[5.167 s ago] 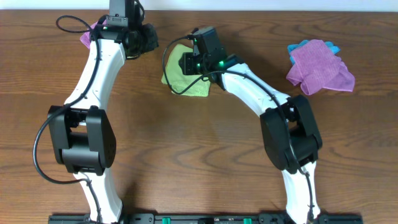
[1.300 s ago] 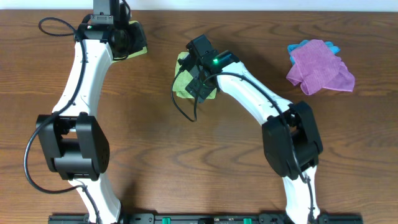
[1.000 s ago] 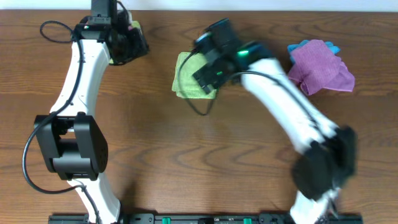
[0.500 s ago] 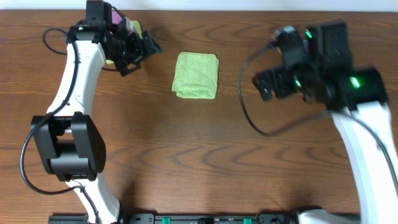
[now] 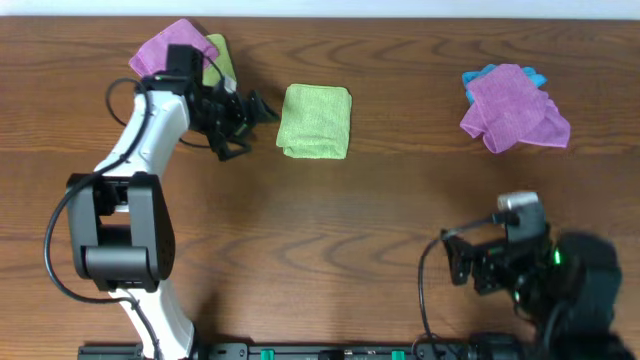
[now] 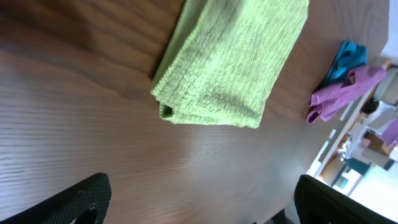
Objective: Fold the cloth
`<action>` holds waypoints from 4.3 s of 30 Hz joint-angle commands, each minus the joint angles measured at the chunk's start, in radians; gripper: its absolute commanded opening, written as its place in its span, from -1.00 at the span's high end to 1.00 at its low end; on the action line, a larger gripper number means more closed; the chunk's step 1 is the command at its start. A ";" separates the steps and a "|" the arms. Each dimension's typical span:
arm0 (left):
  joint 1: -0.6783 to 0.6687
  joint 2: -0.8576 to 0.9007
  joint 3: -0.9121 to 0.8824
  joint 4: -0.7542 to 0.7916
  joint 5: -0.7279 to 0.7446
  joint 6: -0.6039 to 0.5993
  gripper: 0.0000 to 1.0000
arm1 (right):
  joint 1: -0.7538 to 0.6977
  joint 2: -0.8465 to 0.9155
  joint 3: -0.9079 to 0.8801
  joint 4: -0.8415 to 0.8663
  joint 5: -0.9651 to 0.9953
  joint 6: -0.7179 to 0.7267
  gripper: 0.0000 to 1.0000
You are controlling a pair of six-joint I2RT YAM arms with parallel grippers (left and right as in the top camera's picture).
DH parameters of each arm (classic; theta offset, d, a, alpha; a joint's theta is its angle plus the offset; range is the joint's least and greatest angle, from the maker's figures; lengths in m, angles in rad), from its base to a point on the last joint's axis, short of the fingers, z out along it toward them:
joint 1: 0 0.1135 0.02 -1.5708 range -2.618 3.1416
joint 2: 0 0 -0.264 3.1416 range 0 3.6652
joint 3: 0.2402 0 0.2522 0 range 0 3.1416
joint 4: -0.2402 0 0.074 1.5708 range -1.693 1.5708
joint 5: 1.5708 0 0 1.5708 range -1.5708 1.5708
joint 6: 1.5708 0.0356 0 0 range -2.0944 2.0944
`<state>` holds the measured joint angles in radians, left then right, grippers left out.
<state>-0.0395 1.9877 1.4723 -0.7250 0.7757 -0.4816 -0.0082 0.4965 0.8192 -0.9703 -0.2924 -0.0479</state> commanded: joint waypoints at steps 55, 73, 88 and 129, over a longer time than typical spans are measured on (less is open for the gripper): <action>-0.217 0.056 -0.247 0.544 -0.265 -0.443 -0.98 | -0.013 -0.151 -0.025 0.031 0.015 0.159 -0.99; -0.241 0.215 -0.244 0.785 -0.173 -0.336 0.88 | -0.013 -0.151 -0.025 0.031 0.015 0.159 -0.98; -0.186 0.144 0.232 0.466 -0.151 -0.182 0.88 | -0.013 -0.151 -0.025 0.031 0.015 0.159 -0.98; 0.101 0.250 0.445 0.573 -0.461 -0.127 0.89 | -0.013 -0.151 -0.025 0.031 0.015 0.159 -0.98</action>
<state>0.0563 2.1975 1.9022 -0.1562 0.3283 -0.6270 -0.0082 0.3458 0.8009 -0.9401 -0.2741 0.0994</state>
